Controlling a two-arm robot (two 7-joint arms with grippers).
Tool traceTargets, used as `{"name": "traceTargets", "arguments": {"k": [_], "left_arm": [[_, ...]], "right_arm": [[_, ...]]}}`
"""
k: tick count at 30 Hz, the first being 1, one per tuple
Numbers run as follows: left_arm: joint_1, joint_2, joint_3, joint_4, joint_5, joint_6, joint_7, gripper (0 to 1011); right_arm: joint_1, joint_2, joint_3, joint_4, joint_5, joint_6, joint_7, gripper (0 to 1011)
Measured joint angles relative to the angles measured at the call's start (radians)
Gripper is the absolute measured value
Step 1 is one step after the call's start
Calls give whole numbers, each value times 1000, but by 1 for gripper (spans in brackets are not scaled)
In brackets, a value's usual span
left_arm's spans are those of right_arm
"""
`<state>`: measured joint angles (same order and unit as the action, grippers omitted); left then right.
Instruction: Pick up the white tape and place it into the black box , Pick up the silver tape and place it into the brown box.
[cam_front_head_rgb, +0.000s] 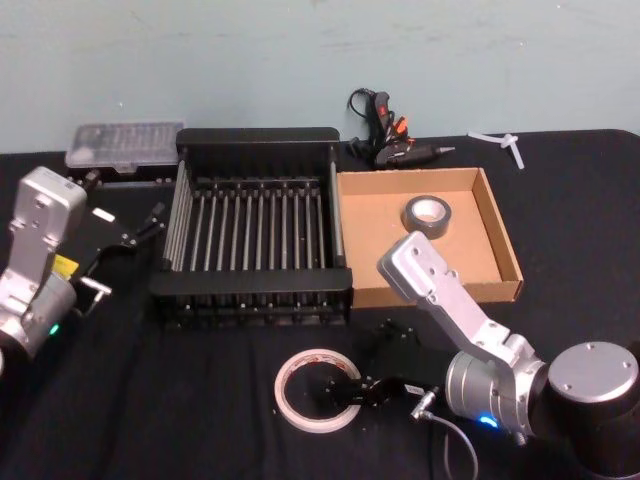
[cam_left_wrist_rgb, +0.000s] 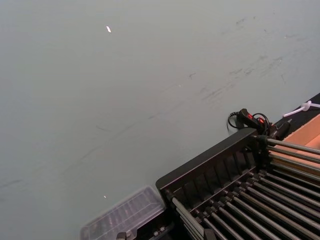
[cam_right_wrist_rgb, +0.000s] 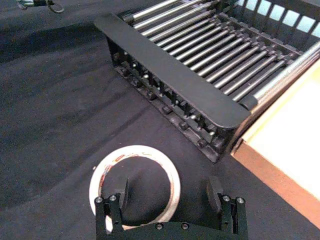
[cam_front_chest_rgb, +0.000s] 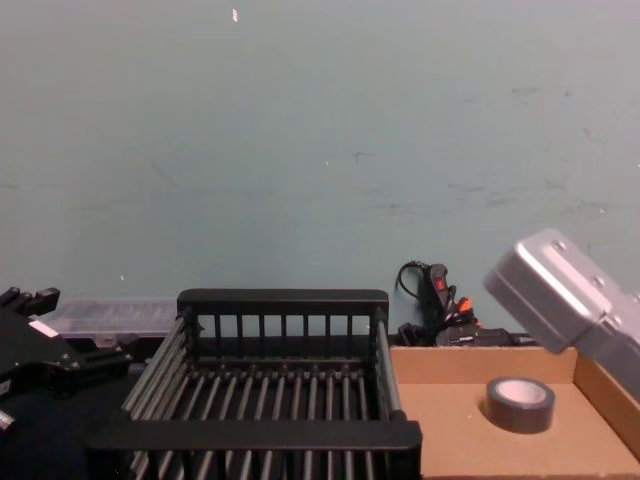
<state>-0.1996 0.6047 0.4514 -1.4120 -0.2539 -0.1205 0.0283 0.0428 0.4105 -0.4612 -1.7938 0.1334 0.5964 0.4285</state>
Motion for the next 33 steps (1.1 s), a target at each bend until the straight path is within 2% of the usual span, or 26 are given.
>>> {"name": "traceTargets", "arguments": {"k": [16,26,33], "left_arm": [[0,0,0,0,0,0,0,1001],[0,0,0,0,0,0,0,1001],[0,0,0,0,0,0,0,1001]], "right_arm": [[-9,-1,-17,6,4,-7,-2,1002],[-40,-5,-13,16,-22,-117,-34,1002],[-50,-8,-10,27,-23,-145,-29,1003]]}}
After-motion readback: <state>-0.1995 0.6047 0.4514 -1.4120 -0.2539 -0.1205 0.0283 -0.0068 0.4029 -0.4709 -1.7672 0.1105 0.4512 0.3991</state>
